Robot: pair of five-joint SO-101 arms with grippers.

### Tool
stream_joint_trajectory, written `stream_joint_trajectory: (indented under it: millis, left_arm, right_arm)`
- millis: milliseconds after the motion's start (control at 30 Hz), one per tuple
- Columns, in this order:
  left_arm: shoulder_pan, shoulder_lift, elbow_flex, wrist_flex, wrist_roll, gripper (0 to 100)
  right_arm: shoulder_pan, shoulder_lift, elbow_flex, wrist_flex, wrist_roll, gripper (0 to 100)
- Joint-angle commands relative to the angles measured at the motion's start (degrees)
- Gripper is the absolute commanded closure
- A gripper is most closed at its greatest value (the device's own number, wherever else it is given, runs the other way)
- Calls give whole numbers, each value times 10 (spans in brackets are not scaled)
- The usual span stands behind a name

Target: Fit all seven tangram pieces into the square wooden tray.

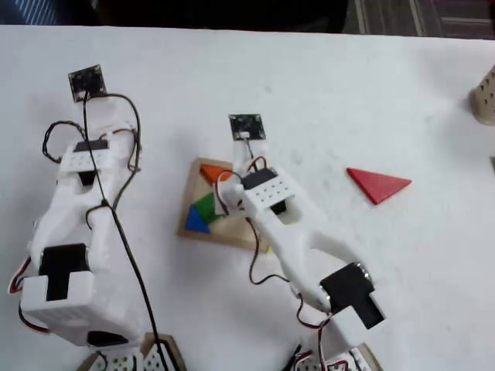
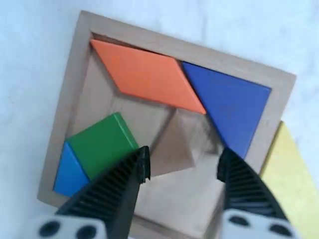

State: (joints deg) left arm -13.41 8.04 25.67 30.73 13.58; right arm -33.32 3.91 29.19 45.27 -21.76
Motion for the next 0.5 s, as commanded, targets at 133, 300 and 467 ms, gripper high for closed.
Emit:
stream_joint_trajectory:
  millis: [133,300,467]
  left_arm:
    - [-2,-4,-18,-21,1,977]
    - [-2,-4,-18,-21,1,977]
    - [-2,-4,-18,-21,1,977]
  right_arm:
    - [-1,-4,-19,-14,-16,744]
    - [8,34,-43,-5,-37,745]
    - [5,80,-106,59,-37,823]
